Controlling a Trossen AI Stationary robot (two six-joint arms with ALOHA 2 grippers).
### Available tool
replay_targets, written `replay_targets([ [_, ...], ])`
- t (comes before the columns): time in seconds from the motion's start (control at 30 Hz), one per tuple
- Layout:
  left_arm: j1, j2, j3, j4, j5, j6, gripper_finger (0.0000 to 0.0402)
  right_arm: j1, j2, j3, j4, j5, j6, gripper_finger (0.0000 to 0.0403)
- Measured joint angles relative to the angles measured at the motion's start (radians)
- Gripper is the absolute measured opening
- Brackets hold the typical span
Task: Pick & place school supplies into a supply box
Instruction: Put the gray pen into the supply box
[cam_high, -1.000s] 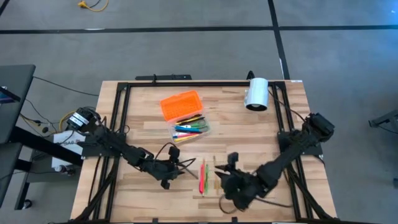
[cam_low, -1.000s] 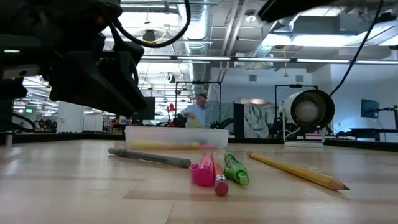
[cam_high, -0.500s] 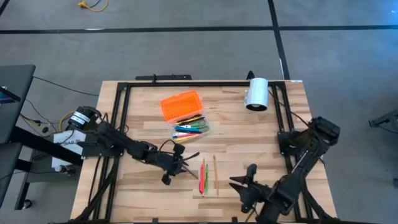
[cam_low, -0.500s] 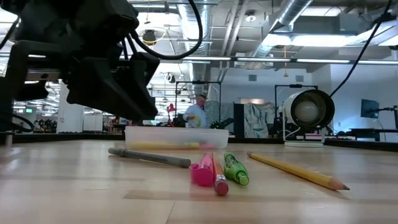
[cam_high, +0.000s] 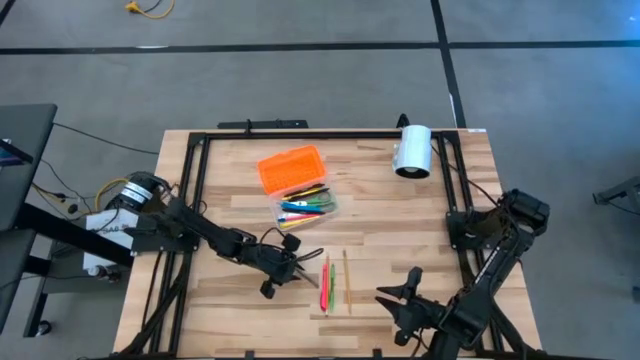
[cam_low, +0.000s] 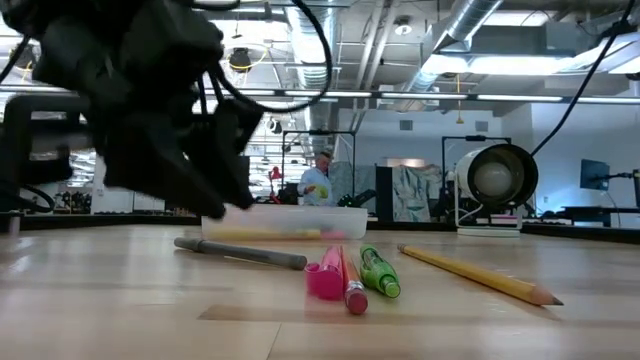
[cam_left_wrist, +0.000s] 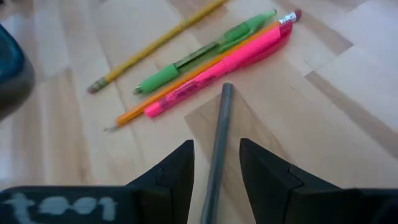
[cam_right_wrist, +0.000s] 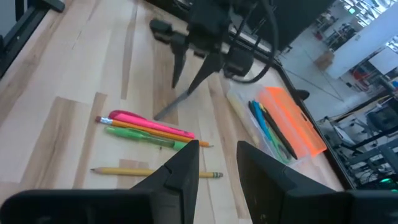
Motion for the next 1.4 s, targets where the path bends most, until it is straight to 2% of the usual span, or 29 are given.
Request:
replay_targets([
  [0.23,0.018,0.096,0.025,0.046,-0.026,0.02,0.0121,0.0,0.0,0.0,-0.001,0.0,0.0,0.0102],
  [0.5,0.089,0.107,0.035,0.011,0.118,-0.128,0.0121,0.0,0.0,0.0,0.004,-0.003,0.02,0.0102],
  [0.7,0.094,0.104,0.037,-0.047,0.125,-0.173,0.0118,0.0,0.0,0.0,0.007,-0.004,0.021,0.0102],
  [1.2,0.076,0.104,0.036,-0.08,0.119,-0.173,0.0013,0.0,0.0,0.0,0.01,-0.006,0.02,0.0102],
  [1.4,0.076,0.105,0.035,-0.08,0.108,-0.181,0.002,0.0,0.0,0.0,0.01,-0.007,0.02,0.0102],
])
